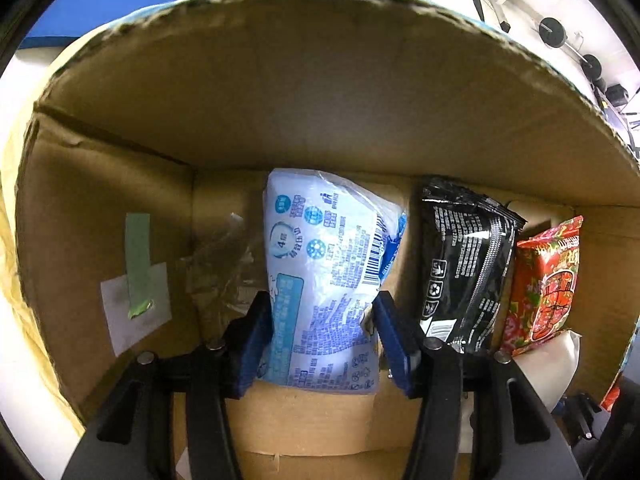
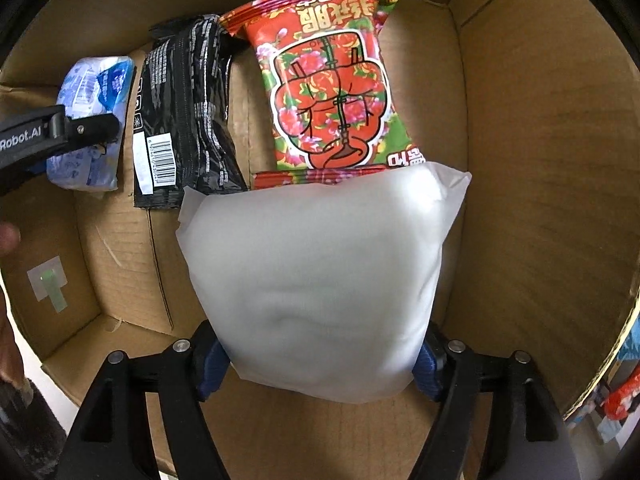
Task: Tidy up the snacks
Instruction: 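Carry both packs into the box and open both tools to release them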
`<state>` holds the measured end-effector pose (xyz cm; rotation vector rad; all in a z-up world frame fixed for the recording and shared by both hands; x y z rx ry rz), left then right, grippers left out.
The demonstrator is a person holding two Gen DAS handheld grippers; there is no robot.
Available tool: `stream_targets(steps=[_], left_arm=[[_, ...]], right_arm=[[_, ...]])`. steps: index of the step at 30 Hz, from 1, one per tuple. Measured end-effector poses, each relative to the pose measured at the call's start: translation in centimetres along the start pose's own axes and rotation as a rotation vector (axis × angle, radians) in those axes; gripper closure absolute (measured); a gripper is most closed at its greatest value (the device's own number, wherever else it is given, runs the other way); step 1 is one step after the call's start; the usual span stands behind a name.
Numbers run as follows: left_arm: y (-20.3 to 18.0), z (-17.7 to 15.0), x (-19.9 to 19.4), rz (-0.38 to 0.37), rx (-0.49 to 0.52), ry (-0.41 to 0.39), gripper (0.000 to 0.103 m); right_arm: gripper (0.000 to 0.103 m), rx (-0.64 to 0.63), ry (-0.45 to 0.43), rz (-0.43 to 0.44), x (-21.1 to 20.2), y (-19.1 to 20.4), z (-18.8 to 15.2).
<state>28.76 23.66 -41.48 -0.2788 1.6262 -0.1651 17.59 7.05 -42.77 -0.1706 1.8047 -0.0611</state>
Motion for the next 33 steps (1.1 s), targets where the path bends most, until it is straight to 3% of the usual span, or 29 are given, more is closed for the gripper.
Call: stream_targets(steps=[5,10,13,15,29,33], left_arm=[[0.4,0.0,-0.8,0.003,-0.008,-0.018,0.038],[-0.1,-0.4,-2.3,0.0,0.004,-0.039,0.032],[-0.4,-0.7,-3.3,0.001,0.016,-0.049,0.022],[-0.5,-0.9,-4.0,0.007,0.021,-0.064,0.009],[-0.6,-4.4,-8.6,-0.015,0.026,-0.171,0.008],[-0.7,-5.3,-9.7,-0.01,0.025,-0.212,0.0]], right_arm=[[0.024,0.026,0.012,0.021,-0.2,-0.1,0.4],[0.019,0.036,0.0,0.034,-1.2,-0.4,0.6],[0.014,0.037,-0.018,0.041,-2.8,-0.5,0.6],[0.013,0.036,-0.033,0.037,-3.7,-0.6,0.6],[0.004,0.017,-0.143,0.014,-9.1,-1.7,0.2],[0.004,0.015,-0.177,-0.002,-10.1,-1.8,-0.2]])
Point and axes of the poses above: each gripper's, at about its wrist camera, not at the fingertips, and x roughly the way its jaws point, y to its left, z to its top, the point moved 9 cm from there along x, roughly the way its jaws point, and after that the axes turned 13 degrees about -z, right-handed, at the moved point
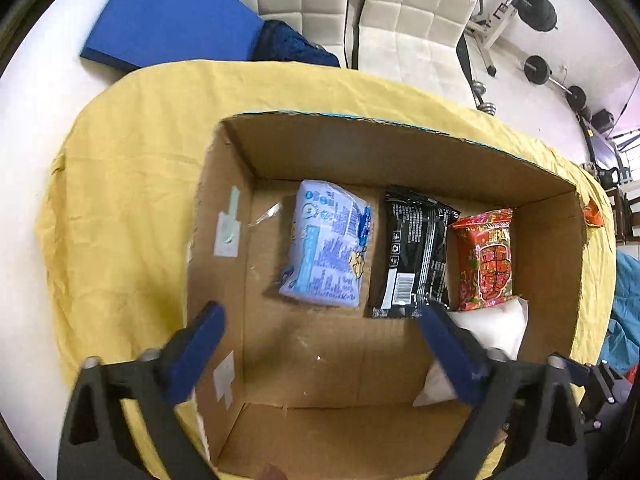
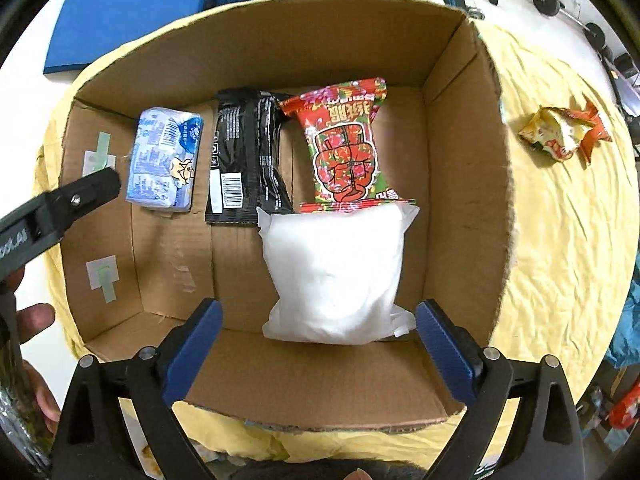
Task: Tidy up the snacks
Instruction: 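Carry both packs into the box and open both tools to release them, then move both tools back toward the remaining snack bags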
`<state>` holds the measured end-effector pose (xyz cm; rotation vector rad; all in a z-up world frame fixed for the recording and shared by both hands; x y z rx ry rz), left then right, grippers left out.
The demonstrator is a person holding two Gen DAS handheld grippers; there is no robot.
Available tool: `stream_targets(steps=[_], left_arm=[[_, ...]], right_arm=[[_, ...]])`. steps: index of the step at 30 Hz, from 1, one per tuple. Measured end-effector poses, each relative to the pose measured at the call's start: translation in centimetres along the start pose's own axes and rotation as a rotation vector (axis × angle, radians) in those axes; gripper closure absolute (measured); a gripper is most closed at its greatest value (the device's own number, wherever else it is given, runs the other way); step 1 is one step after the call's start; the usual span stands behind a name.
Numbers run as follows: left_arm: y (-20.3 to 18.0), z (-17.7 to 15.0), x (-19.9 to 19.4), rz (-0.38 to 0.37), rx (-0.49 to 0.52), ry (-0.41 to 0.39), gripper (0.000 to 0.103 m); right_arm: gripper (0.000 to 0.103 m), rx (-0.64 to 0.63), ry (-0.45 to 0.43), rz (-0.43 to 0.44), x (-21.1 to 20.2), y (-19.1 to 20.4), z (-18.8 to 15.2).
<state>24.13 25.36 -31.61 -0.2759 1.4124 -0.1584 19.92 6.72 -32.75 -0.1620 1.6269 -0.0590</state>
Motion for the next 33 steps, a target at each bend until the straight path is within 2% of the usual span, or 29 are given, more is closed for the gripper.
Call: stream_targets(steps=[7,25,33], left_arm=[[-0.9,-2.8,-2.5,-0.028,-0.001,-0.049,0.0],[-5.2,-7.9,-9.7,-0.004,0.04,-0.204,0.0],[-7.5,-9.3,-10.9,0.019,0.078,-0.223,0.0]], right_arm=[[0.004,-0.006,-0.048,-0.004,-1.6,-0.2,-1.7],[0.004,-0.018,-0.229,0.006,-8.2,-2.0,-6.5],[0.004,-0.023,-0.263,0.024,-9.2,-3.7,-8.7]])
Point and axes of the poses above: each gripper's, at about its wrist camera, not at the fingertips, and x roughly the way its jaws point, y to its left, z to its top, the point moved 9 cm from there along x, roughly the way its jaws point, and after that the axes turned 13 degrees about -z, right-handed, at the moved point
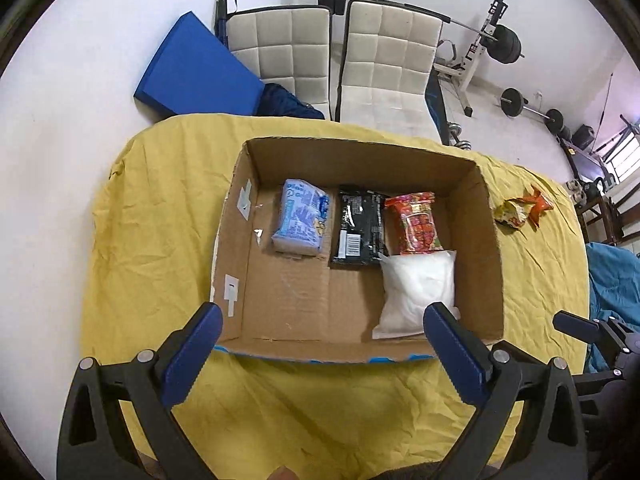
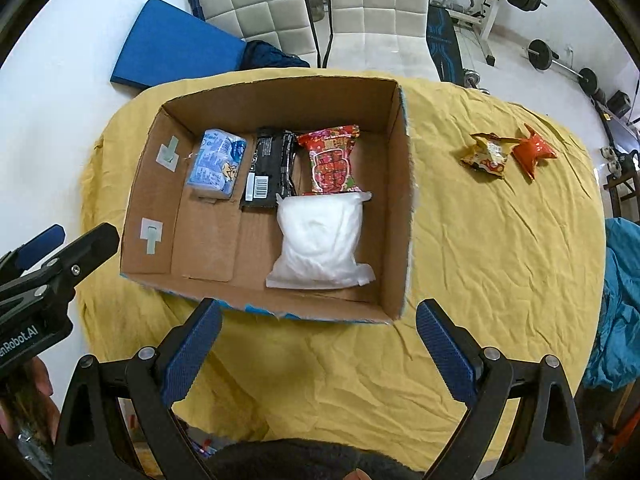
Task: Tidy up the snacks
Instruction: 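Move both tools back toward the remaining snack bags, then grasp the yellow GUOBA bag with the left tool while the right tool grasps the orange bag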
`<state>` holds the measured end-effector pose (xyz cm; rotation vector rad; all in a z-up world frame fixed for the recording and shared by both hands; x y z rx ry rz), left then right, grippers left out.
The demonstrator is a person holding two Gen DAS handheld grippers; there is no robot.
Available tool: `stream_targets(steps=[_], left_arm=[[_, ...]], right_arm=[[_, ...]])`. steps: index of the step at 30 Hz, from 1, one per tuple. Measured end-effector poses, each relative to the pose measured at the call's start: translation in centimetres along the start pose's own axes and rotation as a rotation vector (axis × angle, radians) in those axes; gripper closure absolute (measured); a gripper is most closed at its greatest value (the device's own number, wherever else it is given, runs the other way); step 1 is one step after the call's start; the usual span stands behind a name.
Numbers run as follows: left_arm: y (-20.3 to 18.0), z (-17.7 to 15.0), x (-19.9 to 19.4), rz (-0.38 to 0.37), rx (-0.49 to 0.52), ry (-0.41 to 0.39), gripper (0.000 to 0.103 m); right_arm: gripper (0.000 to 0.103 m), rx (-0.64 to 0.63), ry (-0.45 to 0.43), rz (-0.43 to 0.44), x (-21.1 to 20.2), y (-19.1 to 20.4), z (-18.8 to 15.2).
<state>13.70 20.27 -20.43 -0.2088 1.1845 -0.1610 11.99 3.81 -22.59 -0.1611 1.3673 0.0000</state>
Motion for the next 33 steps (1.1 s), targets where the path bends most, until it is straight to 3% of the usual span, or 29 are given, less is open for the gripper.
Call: stream_targets(steps=[11,15,21,27,33], left_arm=[[-4.8,0.8,-0.5,0.006,0.024,-0.018,0.0],[-9.2,2.2,0.4,-0.024,0.066,-0.013,0.0],[-16.7,5.1,3.6,-0.06,0.155,0.003,0.0],[-24.0,8.0,11.8,-0.059,0.236,0.109,0.0],[-27.8,7.9,21.6,-0.076,0.201,0.28,0.0]], right_arm=[[0.004,0.075,-0.01,0.087,-0.1,-4.8,0.3],[0.004,0.135,-0.004,0.082,0.2,-9.1,0.9],[0.004,0.242,-0.006,0.023,1.4,-18.6,2.4],[0.004,0.359,0.042,-0.031,5.0,-29.4,4.4],[0.004,0.428,0.087,-0.033,9.9,-35.9,7.4]])
Point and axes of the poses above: each gripper's, at about its wrist camera, not at the fingertips, and x roughly the way its jaws point, y to its left, z to its top, the point moved 9 cm from there along x, roughly the way its jaws point, and after that the axes turned 13 degrees about -z, right-handed, at the moved point
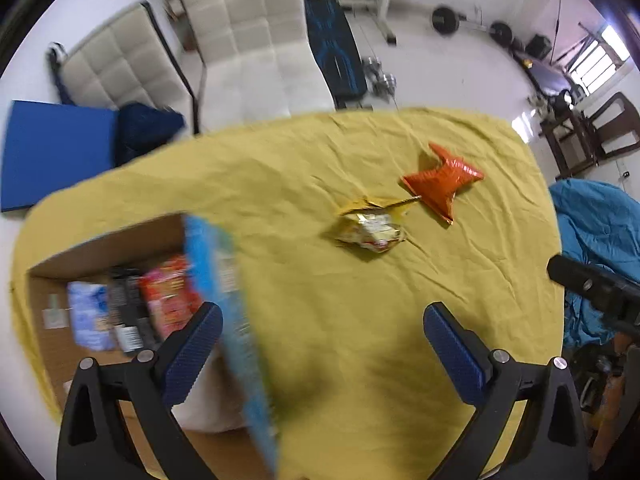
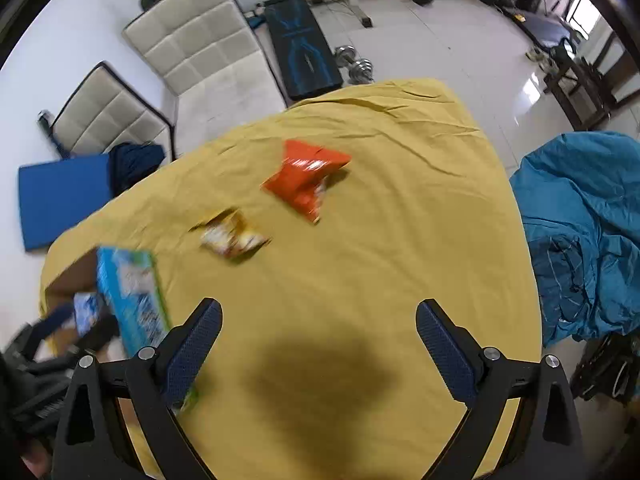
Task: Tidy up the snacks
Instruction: 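Grasp the yellow GUOBA bag with the left tool while the right tool grasps the orange bag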
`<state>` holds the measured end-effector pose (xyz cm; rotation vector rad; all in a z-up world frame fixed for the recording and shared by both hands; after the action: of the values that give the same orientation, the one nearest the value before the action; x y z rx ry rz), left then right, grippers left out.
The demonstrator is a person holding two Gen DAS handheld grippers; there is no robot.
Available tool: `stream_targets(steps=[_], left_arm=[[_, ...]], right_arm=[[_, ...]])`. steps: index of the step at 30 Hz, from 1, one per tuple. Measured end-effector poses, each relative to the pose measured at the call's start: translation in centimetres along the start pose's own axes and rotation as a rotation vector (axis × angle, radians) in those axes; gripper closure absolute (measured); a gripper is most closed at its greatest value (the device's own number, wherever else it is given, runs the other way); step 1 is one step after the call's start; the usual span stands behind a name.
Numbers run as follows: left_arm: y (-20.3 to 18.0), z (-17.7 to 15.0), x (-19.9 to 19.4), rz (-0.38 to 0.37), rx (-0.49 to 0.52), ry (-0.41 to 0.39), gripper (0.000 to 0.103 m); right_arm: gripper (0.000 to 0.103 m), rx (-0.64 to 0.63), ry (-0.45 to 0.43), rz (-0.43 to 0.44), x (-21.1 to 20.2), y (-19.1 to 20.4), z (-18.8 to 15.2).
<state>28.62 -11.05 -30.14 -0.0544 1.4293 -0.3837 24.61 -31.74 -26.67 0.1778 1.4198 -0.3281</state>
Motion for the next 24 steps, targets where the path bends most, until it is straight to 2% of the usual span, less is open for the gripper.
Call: stream_targets(steps=[4,9,10,12,15,21,22,23,24], left_arm=[[-0.6,1.3,4.9,-0.001,-0.021,0.058,0.004],[-0.5,2.3,9.0,-0.026,-0.062,0.093,0.006],[-0.5,2.7,9.8,-0.031,-0.071,0.092,0.009],[-0.4,3.0,10.7,-0.043,-0.083,0.098,0.03],[0.2,3.5,12.5,-0.077,-0.141,0.116,0.045],[0.3,4.3,13.7,-0.076,-0.151,0.103,0.046],[0.2,4.4,13.8,-0.071,-0.144,0.102,0.047],[0.1,4.6,13.9,-0.073,-0.141,0.101,0.053],[0.1,4.7,13.9,-0.079,-0.142,0.102,0.056]], right_arm=[[0.004,0.045,0.061,0.045,3.7,-0.6,3.3],[0.004,0.084,0.132,0.102,7.7,0.5,5.9],[0.004,0.095,0.154,0.119,8.6,1.1,6.3],[0.004,0.109,0.191,0.146,10.2,2.0,7.1],[0.004,0.126,0.219,0.159,12.2,3.1,7.8],[0.008,0.154,0.266,0.187,15.6,5.1,8.8],[0.013,0.154,0.269,0.188,16.1,5.3,8.9],[0.017,0.155,0.272,0.187,16.4,5.4,9.0],[0.025,0.155,0.276,0.186,16.8,5.7,9.1]])
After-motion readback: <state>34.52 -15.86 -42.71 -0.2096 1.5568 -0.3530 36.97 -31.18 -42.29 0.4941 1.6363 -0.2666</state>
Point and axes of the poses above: each gripper's, at about its wrist camera, not at the fingertips, and x roughly the way its jaws point, y to its left, z to its top, the point moved 9 cm from there along x, roughly the way its jaws point, and after that the axes turned 13 degrees about -z, right-handed, at the moved point
